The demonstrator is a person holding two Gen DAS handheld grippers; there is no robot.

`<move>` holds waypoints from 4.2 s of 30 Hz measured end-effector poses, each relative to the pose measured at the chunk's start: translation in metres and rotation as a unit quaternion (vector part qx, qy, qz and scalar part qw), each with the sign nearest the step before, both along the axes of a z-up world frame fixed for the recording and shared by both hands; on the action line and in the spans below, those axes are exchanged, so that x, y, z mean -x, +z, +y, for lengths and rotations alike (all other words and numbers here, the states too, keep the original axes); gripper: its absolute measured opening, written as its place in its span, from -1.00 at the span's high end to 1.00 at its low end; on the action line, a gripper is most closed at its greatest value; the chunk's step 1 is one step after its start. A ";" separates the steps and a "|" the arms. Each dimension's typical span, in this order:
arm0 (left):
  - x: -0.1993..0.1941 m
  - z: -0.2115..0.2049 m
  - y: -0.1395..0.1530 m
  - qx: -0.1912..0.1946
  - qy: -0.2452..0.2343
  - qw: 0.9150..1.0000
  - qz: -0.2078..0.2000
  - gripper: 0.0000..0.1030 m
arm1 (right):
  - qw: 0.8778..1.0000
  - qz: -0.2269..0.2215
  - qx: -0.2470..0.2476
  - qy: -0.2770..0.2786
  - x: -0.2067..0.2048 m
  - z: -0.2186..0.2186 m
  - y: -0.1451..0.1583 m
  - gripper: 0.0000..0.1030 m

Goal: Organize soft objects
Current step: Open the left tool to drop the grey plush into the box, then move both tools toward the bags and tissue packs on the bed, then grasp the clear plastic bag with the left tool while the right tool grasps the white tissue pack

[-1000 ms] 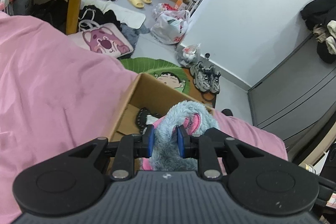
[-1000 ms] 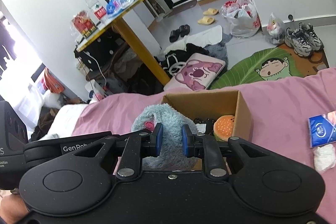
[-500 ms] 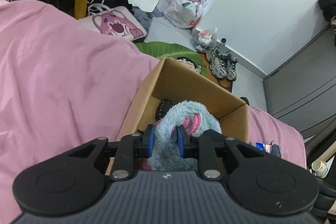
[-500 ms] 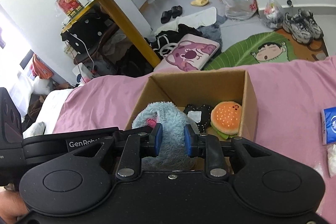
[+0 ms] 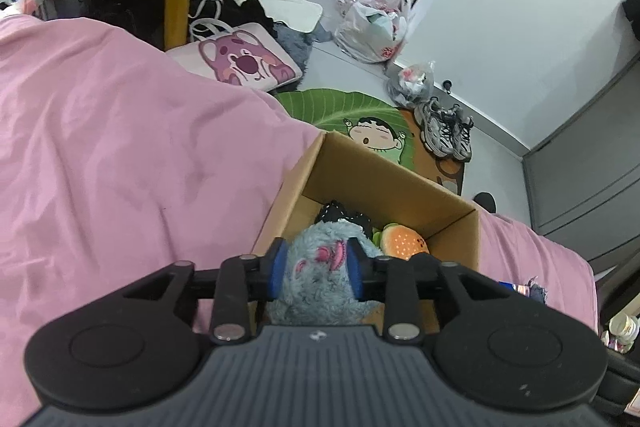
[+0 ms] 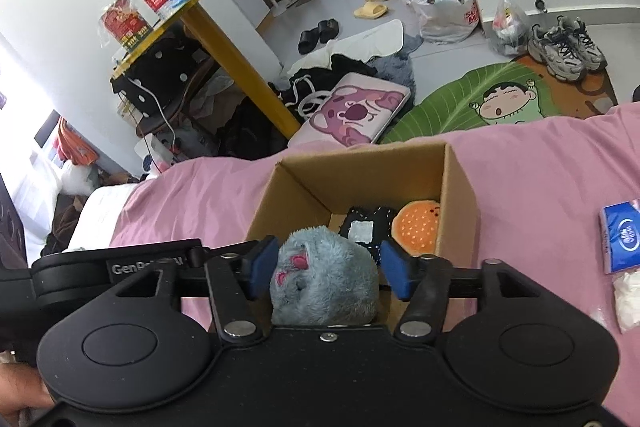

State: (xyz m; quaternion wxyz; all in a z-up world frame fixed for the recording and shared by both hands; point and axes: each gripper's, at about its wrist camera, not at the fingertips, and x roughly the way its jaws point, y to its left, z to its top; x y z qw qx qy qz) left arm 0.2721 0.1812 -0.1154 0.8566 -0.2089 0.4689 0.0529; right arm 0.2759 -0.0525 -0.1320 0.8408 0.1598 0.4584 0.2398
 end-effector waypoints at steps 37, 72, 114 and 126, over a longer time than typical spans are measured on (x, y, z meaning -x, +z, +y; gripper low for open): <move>0.087 -0.063 0.112 -0.061 0.029 0.992 -0.104 -0.99 | 0.994 -0.106 -0.035 -0.017 0.055 -0.123 0.088 -1.00; 0.126 -0.155 0.131 -0.094 -0.024 0.989 -0.113 -0.98 | 0.989 -0.125 -0.061 -0.052 0.082 -0.232 0.096 -1.00; 0.056 -0.232 -0.006 -0.050 -0.110 0.993 0.002 -0.58 | 0.998 0.001 0.007 -0.062 0.038 -0.238 0.018 -1.00; 0.034 -0.238 -0.052 -0.056 -0.112 0.991 0.041 -0.51 | 0.998 0.037 0.026 -0.045 0.018 -0.224 -0.003 -1.00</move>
